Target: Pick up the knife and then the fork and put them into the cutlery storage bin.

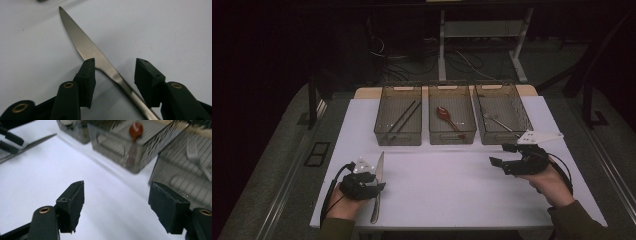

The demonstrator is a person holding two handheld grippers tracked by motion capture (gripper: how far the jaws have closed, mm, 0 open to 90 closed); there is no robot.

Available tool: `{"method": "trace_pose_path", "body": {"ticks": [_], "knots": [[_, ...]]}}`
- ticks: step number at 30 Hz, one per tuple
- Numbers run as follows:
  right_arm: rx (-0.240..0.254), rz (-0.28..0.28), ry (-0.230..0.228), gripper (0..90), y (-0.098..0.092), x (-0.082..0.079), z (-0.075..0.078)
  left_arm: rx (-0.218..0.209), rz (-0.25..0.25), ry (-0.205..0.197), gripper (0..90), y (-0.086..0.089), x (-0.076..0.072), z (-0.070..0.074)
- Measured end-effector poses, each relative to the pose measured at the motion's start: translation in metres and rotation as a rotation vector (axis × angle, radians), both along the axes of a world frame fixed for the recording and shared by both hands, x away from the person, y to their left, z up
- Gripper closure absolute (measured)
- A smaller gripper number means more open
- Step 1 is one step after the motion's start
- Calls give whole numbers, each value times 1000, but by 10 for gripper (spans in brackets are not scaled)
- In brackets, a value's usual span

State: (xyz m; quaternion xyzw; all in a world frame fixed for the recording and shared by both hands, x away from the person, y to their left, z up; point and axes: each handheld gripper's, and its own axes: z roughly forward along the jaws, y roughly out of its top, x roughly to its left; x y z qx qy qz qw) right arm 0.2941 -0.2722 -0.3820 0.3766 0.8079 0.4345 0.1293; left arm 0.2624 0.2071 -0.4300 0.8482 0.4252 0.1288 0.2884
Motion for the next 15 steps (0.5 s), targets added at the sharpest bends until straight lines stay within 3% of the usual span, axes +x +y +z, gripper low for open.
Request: {"method": "trace_pose_path", "body": {"ticks": [2,5,11,15], "knots": [[-12,0,11,291,-1,-5,-7,5,-1,25,556,-1,0,-3],[-9,-6,21,291,-4,-8,-12,24,-5,14,625,-5,-1,-3],[2,-17,31,291,-4,-7,-14,48,-66,8,767,-10,0,-3],[-3,-9,37,291,-3,-8,-16,44,-101,9,791,-7,1,-2]]}}
